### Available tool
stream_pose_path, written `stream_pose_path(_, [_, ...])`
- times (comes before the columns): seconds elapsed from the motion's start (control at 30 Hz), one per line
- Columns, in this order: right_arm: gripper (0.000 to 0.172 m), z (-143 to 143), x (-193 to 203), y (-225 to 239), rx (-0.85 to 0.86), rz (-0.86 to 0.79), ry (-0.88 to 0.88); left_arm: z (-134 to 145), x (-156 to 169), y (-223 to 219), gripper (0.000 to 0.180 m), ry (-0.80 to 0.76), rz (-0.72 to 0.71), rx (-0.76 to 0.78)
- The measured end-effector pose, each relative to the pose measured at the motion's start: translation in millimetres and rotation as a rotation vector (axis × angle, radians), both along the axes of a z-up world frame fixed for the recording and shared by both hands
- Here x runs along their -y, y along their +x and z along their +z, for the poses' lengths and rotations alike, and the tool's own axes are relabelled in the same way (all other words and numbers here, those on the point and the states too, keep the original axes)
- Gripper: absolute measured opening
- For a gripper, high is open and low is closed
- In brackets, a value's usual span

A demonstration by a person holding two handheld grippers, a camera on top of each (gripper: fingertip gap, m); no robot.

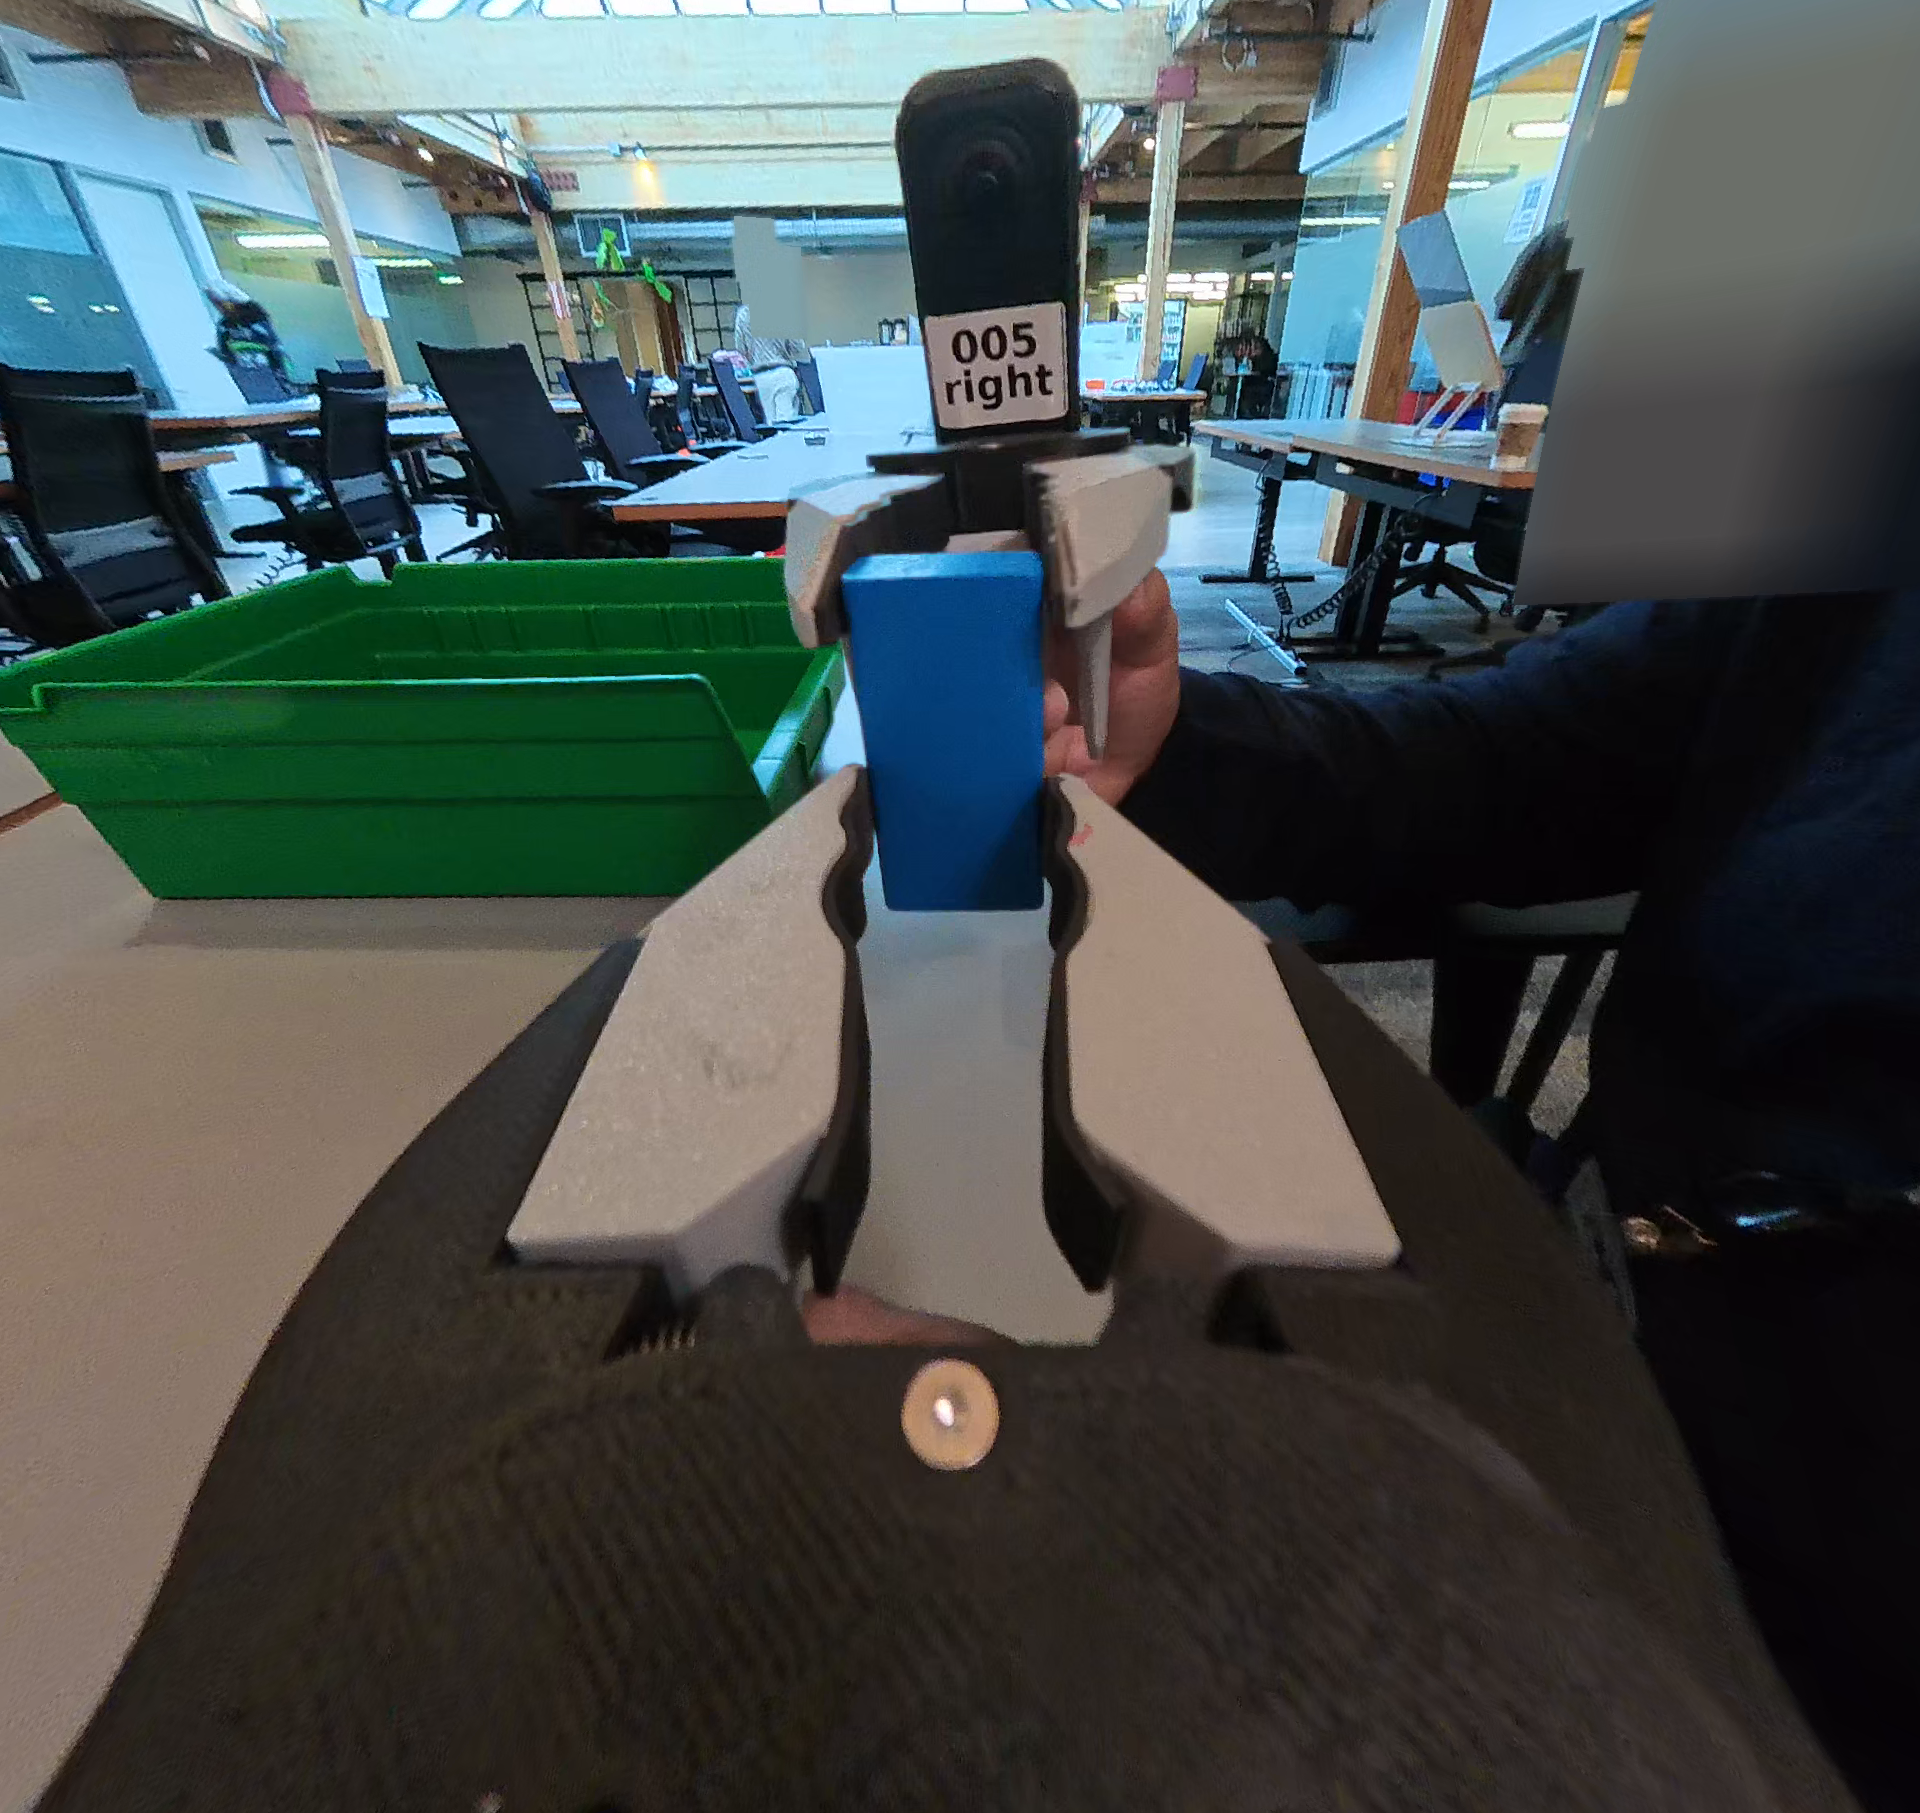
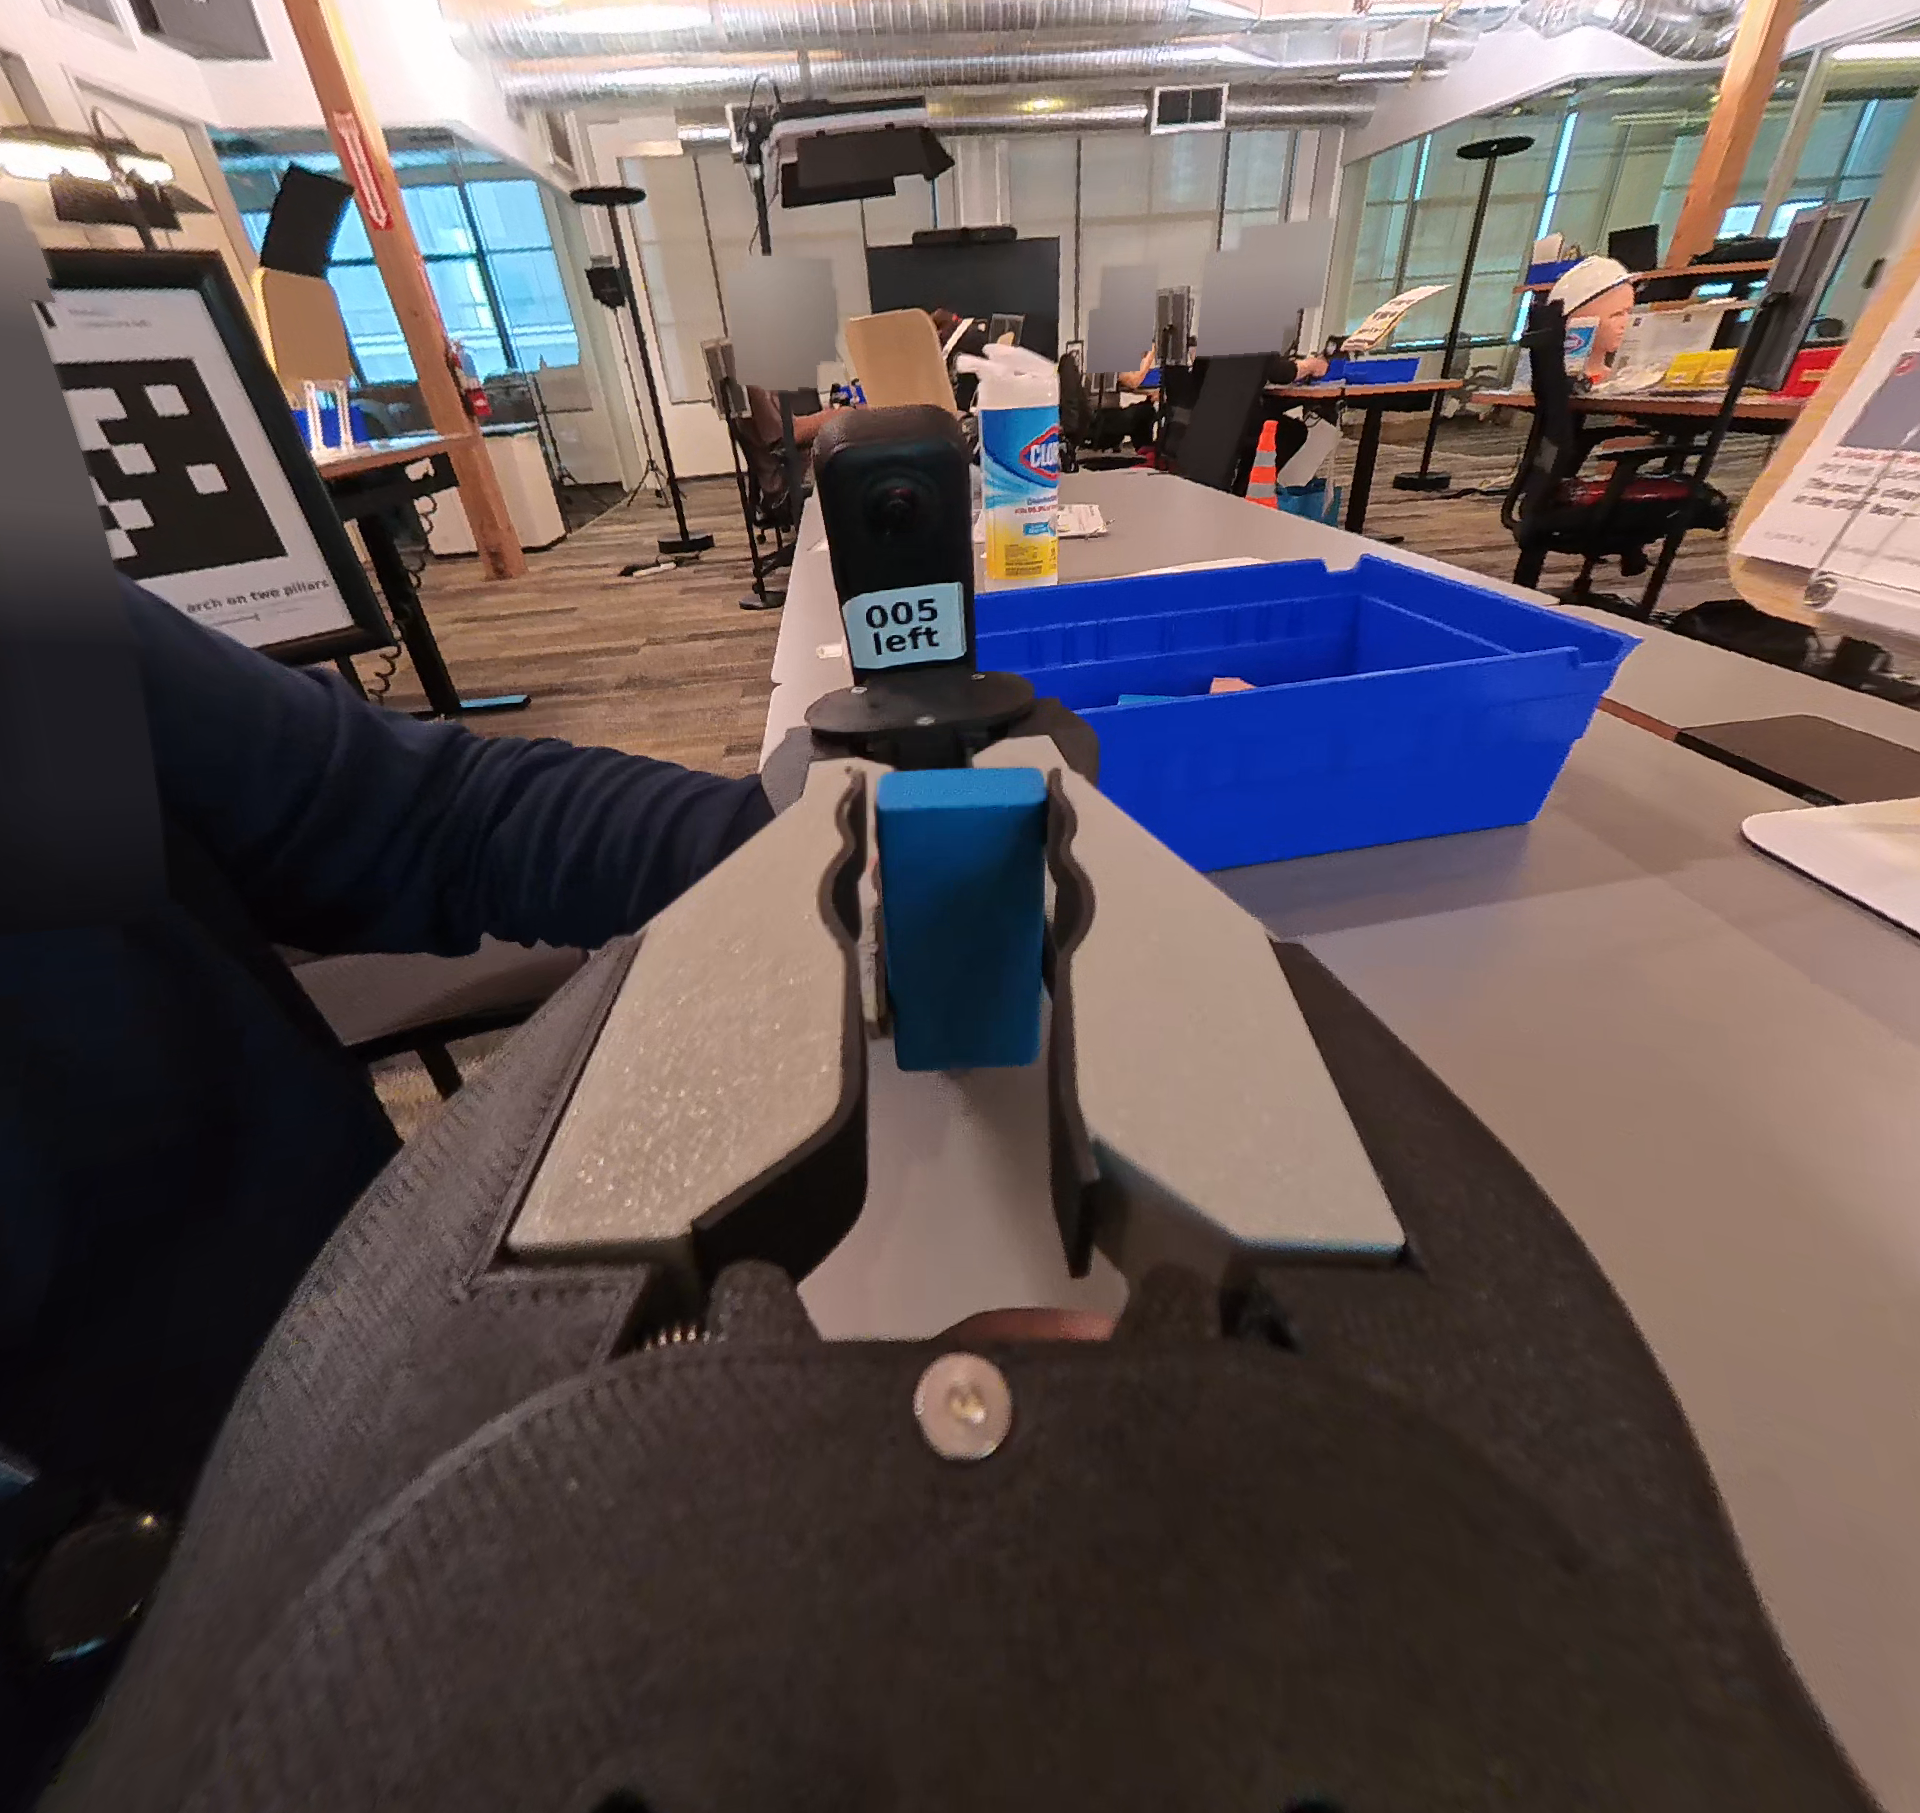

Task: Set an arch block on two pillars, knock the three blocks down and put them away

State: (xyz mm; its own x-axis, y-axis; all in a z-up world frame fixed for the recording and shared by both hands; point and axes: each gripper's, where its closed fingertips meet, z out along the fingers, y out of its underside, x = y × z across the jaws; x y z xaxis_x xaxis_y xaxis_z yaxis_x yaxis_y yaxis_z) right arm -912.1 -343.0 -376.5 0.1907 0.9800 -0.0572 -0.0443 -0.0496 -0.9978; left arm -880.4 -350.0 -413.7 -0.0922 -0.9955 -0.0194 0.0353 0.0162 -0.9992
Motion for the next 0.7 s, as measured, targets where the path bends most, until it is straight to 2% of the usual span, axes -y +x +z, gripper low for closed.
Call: stream_pose_path(0.7, [0.033,-9,13,-15,0.019,0.077,-0.029,-4,13,6,0.031,0.016,-0.043,-0.019])
